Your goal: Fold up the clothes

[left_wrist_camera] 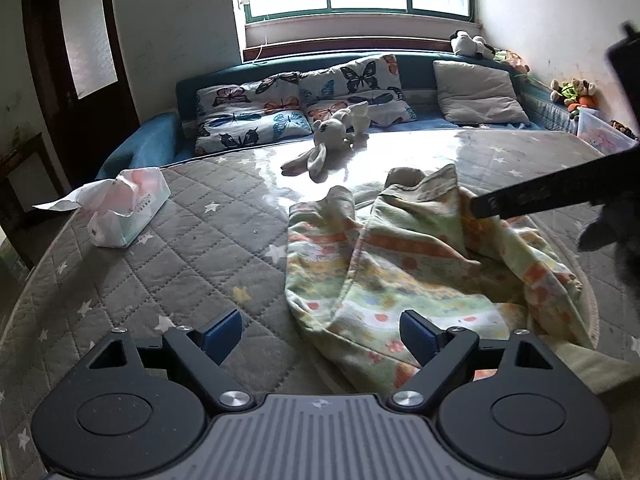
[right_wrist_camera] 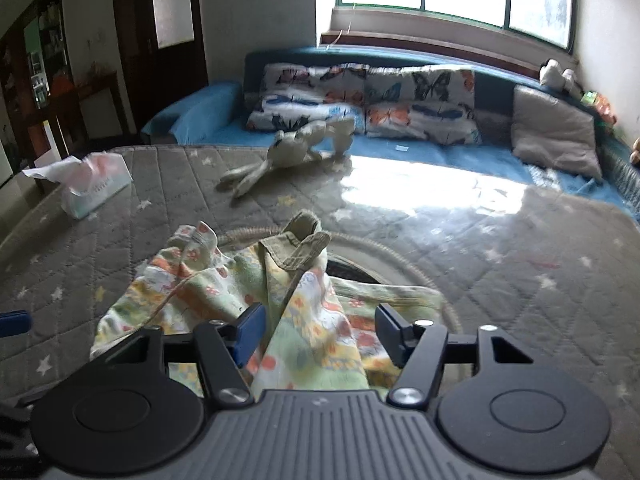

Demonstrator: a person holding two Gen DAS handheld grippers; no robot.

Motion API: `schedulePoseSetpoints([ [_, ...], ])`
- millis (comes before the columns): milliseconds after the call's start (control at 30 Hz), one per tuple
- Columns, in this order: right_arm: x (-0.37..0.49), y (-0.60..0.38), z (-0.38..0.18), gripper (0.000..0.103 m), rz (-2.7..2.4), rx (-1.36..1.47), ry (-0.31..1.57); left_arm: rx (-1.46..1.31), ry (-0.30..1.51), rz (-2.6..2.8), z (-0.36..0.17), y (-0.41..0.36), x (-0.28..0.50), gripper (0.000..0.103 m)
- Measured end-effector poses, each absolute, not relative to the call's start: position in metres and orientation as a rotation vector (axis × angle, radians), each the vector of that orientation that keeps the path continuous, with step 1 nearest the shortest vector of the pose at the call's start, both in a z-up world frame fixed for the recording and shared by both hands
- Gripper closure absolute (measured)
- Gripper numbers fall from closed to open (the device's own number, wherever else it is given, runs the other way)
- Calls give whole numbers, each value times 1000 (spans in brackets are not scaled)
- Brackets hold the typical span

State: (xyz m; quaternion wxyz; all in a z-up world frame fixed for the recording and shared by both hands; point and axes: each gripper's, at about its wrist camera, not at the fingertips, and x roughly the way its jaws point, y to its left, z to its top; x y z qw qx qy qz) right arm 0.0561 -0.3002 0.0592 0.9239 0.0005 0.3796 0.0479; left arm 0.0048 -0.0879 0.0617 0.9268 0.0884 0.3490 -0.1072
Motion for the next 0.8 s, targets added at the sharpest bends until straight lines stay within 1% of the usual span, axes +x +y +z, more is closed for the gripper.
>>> schedulePoseSetpoints([
  [33, 61, -300, 54, 58, 94, 3, 794, 181, 717, -219, 61, -88, 8, 15],
  [67, 67, -301, 48, 67, 87, 4, 811, 181, 718, -219, 61, -89, 10, 15],
  [100, 71, -303, 43, 70, 76, 10, 823, 180, 718, -219, 61, -90, 13, 15],
  [167, 73, -308, 36, 93, 57, 30, 842, 180, 714, -230, 62, -94, 19, 17],
  [233, 69, -318, 35, 95, 47, 69, 844, 185, 706, -246, 63, -100, 24, 17],
  [267, 66, -323, 35, 100, 38, 85, 835, 187, 701, -256, 63, -104, 27, 18],
  [333, 59, -334, 37, 100, 18, 101, 819, 195, 693, -281, 64, -114, 35, 20],
  [500, 47, -357, 40, 100, -17, 135, 803, 223, 680, -367, 63, -151, 56, 21],
  [700, 51, -370, 33, 99, 12, 156, 834, 286, 666, -435, 51, -191, 81, 21],
  [733, 52, -371, 32, 98, 19, 155, 835, 298, 667, -445, 48, -196, 85, 23],
  [767, 54, -371, 31, 94, 27, 154, 836, 312, 670, -447, 44, -200, 90, 25],
  [800, 56, -372, 31, 93, 33, 152, 837, 313, 684, -448, 40, -201, 94, 29],
])
